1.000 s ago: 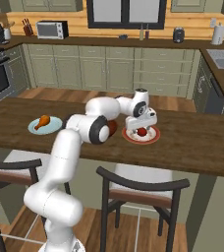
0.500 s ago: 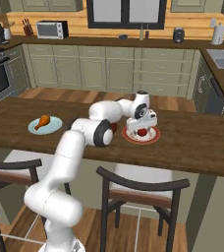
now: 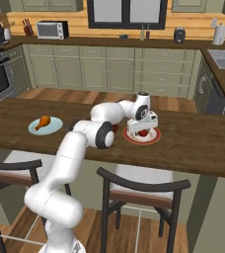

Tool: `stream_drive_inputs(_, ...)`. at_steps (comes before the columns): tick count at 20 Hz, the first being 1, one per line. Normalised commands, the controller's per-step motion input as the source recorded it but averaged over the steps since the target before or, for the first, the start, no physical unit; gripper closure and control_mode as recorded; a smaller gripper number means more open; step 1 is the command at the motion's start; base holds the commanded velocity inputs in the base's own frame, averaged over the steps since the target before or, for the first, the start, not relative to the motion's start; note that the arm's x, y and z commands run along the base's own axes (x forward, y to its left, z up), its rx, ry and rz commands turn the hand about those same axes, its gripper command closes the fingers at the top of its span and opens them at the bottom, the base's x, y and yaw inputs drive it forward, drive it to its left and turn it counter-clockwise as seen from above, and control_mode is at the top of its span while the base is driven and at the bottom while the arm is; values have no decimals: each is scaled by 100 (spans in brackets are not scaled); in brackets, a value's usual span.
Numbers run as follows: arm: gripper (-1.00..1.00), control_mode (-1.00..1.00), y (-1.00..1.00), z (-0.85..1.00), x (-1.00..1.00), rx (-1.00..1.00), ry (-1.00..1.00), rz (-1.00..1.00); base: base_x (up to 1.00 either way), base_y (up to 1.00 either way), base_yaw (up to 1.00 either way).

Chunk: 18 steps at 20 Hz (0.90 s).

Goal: Pick the chicken drumstick and bell pepper from their plates and place them in the bowl. Then put the bowl in the fridge.

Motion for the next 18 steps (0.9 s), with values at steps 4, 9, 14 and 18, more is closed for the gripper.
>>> stream_drive_inputs(4, 100, -100, 16, 21, -22, 6, 6, 0, 0, 0, 0)
stream_drive_inputs(9, 100, -100, 34, 78, -50, 9, 1, 0, 0, 0, 0)
stream_drive_inputs(14, 100, -100, 91, 68, -73, 1, -8, 0, 0, 0, 0)
stream_drive_inputs(18, 100, -100, 100, 1, -74, 0, -5, 0, 0, 0, 0)
